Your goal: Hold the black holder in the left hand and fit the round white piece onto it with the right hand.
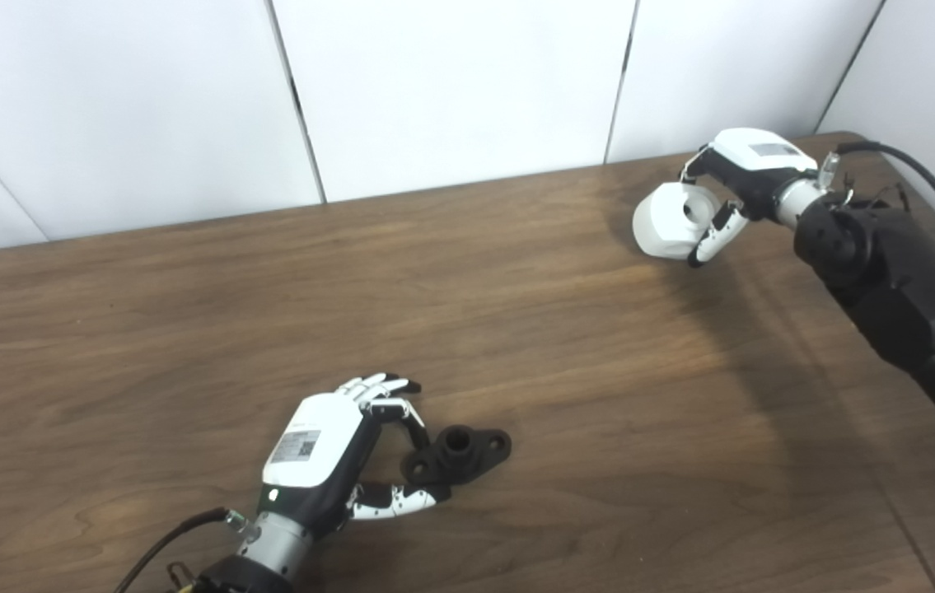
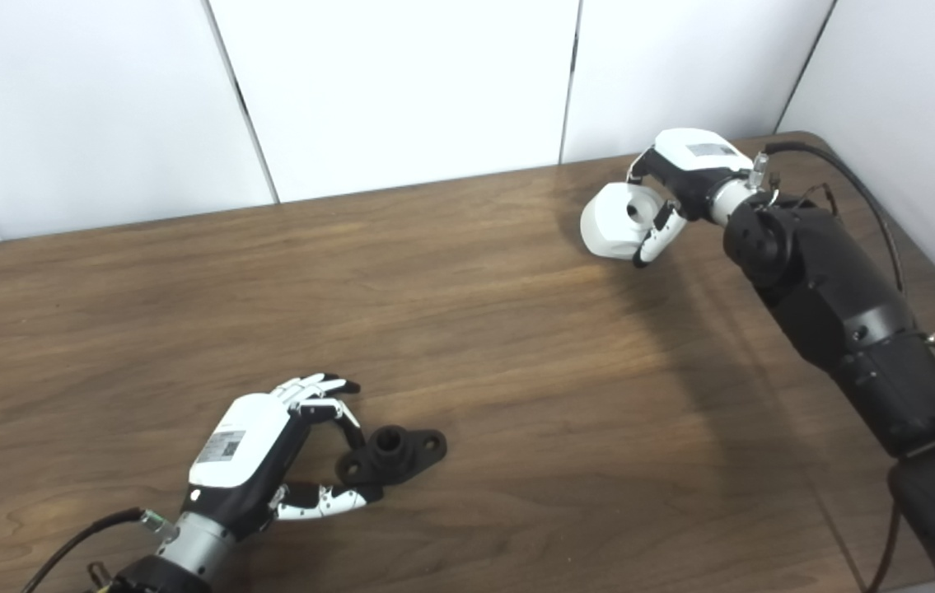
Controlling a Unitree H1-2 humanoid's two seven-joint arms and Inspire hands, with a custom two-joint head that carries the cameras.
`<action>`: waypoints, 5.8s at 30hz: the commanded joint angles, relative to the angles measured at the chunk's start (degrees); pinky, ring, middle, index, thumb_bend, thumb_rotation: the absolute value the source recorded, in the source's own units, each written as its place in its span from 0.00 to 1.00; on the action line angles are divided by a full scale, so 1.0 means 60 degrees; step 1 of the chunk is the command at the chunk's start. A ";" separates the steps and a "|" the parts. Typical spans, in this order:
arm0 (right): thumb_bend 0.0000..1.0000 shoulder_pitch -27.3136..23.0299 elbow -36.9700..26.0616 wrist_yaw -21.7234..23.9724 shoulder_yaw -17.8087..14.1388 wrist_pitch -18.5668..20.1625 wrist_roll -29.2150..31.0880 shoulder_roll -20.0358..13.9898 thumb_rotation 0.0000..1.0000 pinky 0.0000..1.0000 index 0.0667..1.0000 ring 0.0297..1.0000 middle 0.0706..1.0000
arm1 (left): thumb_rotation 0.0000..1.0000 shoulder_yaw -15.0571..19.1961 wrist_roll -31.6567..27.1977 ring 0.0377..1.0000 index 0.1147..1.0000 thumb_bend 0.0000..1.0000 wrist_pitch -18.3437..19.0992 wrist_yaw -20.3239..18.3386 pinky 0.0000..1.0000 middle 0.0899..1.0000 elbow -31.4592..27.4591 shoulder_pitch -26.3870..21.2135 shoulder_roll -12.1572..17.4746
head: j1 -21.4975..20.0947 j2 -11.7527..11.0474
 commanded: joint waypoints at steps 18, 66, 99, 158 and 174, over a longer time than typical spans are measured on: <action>0.52 -0.0449 -0.0758 0.0245 -0.0195 -0.0033 -0.0306 -0.0275 0.13 0.89 0.45 0.94 0.82 | 0.05 -0.0135 0.0160 0.88 0.42 0.51 0.0195 -0.0295 0.88 0.81 0.0268 0.0089 -0.0012 | 0.0033 -0.0082; 0.52 -0.1362 -0.3452 0.5879 0.0322 0.2527 0.0044 -0.0672 0.13 0.85 0.45 0.83 0.77 | 0.05 -0.0229 0.0145 0.88 0.42 0.51 0.0260 -0.0339 0.88 0.81 0.0347 0.0006 -0.0074 | 0.0134 -0.0020; 0.52 -0.1141 -0.7991 0.8736 0.1172 0.2742 -0.0732 0.1629 0.13 0.68 0.45 0.82 0.78 | 0.05 -0.0566 0.0708 0.88 0.42 0.51 0.0496 -0.0107 0.87 0.80 0.0763 -0.0309 -0.0607 | 0.0738 0.0183; 0.52 -0.2434 -0.7071 0.8874 0.1553 0.2735 -0.0206 0.1809 0.13 0.77 0.45 0.87 0.80 | 0.05 -0.1164 0.0992 0.88 0.42 0.51 0.1334 -0.0146 0.88 0.81 0.1114 -0.0903 -0.1117 | 0.1102 0.0636; 0.52 -0.3284 -0.6337 0.9089 0.2889 0.2745 0.1170 0.0754 0.13 0.70 0.45 0.72 0.69 | 0.05 -0.1139 0.0949 0.88 0.42 0.51 0.1356 -0.0272 0.88 0.81 0.0933 -0.0914 -0.1054 | 0.1040 0.0829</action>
